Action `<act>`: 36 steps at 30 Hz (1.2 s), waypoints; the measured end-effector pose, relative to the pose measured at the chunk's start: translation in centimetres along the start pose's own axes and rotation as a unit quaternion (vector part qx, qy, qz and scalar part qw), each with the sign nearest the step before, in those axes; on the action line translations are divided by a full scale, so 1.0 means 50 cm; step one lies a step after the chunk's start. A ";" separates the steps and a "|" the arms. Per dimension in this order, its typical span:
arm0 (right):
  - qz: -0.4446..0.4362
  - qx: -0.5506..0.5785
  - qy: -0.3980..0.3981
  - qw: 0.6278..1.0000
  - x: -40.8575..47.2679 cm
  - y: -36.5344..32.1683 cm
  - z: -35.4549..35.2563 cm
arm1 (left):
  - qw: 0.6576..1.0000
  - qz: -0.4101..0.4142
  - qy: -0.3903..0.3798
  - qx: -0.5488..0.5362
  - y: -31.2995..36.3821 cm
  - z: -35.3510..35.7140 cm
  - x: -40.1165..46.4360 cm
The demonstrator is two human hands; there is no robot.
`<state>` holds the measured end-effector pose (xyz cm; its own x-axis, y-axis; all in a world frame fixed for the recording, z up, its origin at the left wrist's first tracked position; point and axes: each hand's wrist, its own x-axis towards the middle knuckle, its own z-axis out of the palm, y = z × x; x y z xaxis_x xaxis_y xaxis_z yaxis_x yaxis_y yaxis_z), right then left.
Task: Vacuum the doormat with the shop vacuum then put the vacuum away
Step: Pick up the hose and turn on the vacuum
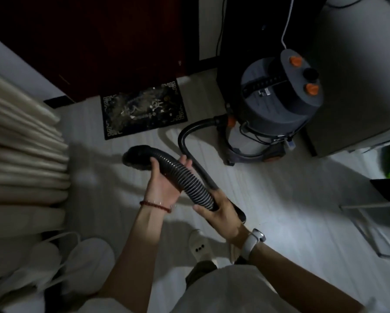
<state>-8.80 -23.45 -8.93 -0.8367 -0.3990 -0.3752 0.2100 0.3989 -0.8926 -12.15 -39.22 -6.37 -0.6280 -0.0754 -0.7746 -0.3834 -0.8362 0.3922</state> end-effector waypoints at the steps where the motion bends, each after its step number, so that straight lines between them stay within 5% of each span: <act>1: 0.001 -0.019 -0.035 0.999 0.001 0.003 0.007 | 0.999 0.019 -0.005 -0.038 0.005 0.000 0.000; 4: 0.001 -0.054 -0.140 0.989 0.011 0.006 0.016 | 0.997 0.061 0.038 0.011 0.023 -0.027 -0.003; 7: 0.075 -0.021 -0.090 0.993 0.034 0.009 0.009 | 0.979 0.105 0.005 0.175 0.029 -0.071 -0.021; 10: 0.165 0.094 -0.009 0.982 0.083 -0.001 0.007 | 0.926 0.137 -0.071 0.345 0.018 -0.119 -0.044; 13: 0.211 0.225 -0.024 0.951 0.152 -0.032 0.023 | 0.877 0.100 -0.106 0.458 -0.006 -0.152 -0.061; 16: 0.240 0.402 0.009 0.884 0.215 -0.075 0.040 | 0.802 0.071 -0.124 0.580 -0.030 -0.184 -0.086; 19: 0.280 0.336 0.092 0.895 0.251 -0.082 0.026 | 0.782 0.071 -0.111 0.609 -0.033 -0.214 -0.110; 23: 0.277 0.306 0.089 0.907 0.245 -0.080 0.030 | 0.761 0.043 -0.095 0.640 -0.025 -0.254 -0.109; 26: 0.190 0.350 0.064 0.915 0.232 -0.095 0.050 | 0.777 0.050 -0.038 0.626 -0.012 -0.284 -0.086; 31: 0.067 0.171 -0.037 0.982 0.214 -0.123 0.046 | 0.868 0.120 0.071 0.476 0.061 -0.255 -0.047; 36: -0.008 0.030 -0.057 0.998 0.168 -0.157 0.069 | 0.941 0.161 -0.009 0.299 0.140 -0.113 -0.016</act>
<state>-15.75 -32.76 -5.94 -0.7784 -0.4975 -0.3828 0.2297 0.3418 -0.9113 -10.52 -48.09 -5.80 -0.7857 -0.2586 -0.5620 -0.4808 -0.3164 0.8178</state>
